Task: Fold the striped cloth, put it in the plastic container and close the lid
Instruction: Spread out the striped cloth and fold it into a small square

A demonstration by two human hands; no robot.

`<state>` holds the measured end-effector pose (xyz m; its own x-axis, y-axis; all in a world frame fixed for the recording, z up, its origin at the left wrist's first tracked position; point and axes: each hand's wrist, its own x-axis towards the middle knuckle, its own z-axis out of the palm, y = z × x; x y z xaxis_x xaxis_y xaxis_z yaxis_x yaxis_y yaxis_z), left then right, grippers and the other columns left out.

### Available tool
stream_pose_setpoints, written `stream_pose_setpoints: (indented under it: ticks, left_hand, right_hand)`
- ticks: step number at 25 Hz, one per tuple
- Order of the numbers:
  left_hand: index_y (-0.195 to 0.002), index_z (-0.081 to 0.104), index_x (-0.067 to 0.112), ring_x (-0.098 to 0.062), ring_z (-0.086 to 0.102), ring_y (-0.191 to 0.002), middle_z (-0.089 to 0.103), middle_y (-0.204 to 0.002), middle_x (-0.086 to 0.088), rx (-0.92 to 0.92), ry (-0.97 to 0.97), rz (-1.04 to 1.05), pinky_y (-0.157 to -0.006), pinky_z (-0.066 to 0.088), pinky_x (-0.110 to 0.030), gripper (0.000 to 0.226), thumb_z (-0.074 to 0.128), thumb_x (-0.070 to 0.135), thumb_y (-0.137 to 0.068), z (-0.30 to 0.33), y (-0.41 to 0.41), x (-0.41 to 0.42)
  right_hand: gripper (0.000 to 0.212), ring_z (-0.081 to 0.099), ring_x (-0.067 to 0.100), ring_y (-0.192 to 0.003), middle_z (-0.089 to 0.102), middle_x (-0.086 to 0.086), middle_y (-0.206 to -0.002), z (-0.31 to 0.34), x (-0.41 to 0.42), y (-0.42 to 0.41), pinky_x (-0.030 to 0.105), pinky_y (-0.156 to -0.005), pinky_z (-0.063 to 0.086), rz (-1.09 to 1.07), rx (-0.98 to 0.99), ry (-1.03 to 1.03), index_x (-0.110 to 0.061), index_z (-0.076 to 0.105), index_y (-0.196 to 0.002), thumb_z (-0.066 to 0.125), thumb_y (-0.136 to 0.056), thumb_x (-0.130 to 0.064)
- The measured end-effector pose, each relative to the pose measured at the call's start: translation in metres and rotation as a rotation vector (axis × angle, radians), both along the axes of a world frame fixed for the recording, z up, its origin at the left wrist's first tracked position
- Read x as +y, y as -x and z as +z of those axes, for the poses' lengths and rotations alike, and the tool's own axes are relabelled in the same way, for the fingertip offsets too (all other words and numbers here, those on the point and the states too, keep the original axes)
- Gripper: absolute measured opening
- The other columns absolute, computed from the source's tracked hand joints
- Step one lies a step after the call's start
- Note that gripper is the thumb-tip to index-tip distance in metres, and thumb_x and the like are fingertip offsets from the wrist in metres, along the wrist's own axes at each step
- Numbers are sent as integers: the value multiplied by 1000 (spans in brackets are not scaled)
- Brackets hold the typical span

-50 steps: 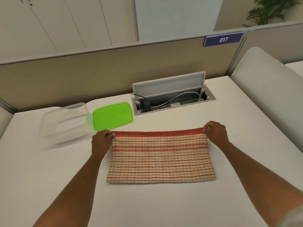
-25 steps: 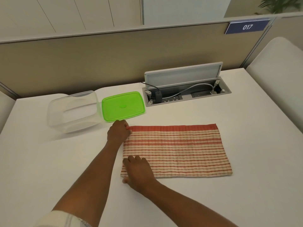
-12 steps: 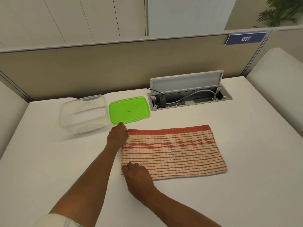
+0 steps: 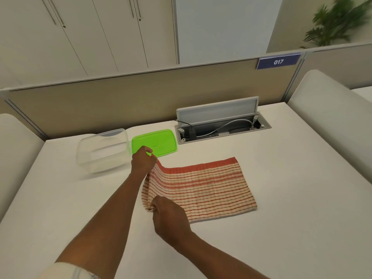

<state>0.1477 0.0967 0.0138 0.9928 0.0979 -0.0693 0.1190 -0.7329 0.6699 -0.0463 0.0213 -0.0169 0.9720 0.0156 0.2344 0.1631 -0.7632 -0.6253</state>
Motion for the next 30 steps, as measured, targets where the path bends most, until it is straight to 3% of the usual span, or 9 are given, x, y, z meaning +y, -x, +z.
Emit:
stream_pose_setpoints:
  ticks: [3,6,11,15,19,30]
  left_hand:
    - [-107,64,11,-29,64,-99,72,-102,-11,-33,30,-15,-79,40,-26,26,68,12,-81,13,3,-37]
    - [-104,66,10,-29,64,-99,72,-101,-10,-43,49,-35,-78,42,-28,25,69,13,-79,21,6,-76]
    - [-97,68,10,-26,65,-97,71,-103,-9,-45,70,-127,-74,40,-24,18,68,11,-80,16,21,-152]
    - [-103,68,12,-19,63,-95,69,-108,-6,3,55,-125,-76,43,-24,16,67,13,-86,2,28,-204]
    - [-90,67,16,-14,58,-77,69,-98,-6,63,4,-151,-70,44,-21,3,65,14,-89,-21,34,-244]
    - [-95,69,13,-12,59,-81,70,-99,-4,72,2,-196,-72,44,-21,7,66,15,-88,-54,37,-309]
  right_hand:
    - [16,62,8,-78,69,-7,-96,11,-32,7,11,-73,50,-76,28,-158,-23,60,-105,49,-96,-29]
    - [8,61,6,-77,68,-8,-91,19,-66,14,9,-69,49,-107,38,-309,-22,59,-99,53,-93,-26]
    - [6,63,1,-75,63,-17,-79,18,-131,28,12,-60,50,-290,86,-551,-24,59,-91,58,-92,-18]
    - [2,66,11,-82,67,-10,-87,1,-173,41,19,-70,58,-472,243,-736,-22,61,-93,62,-91,-21]
    - [6,70,20,-88,69,0,-97,-22,-209,51,36,-76,62,-577,360,-883,-16,62,-97,61,-91,-18]
    - [12,74,17,-74,75,2,-88,-47,-264,60,33,-73,62,-719,559,-1049,-14,66,-98,62,-92,-24]
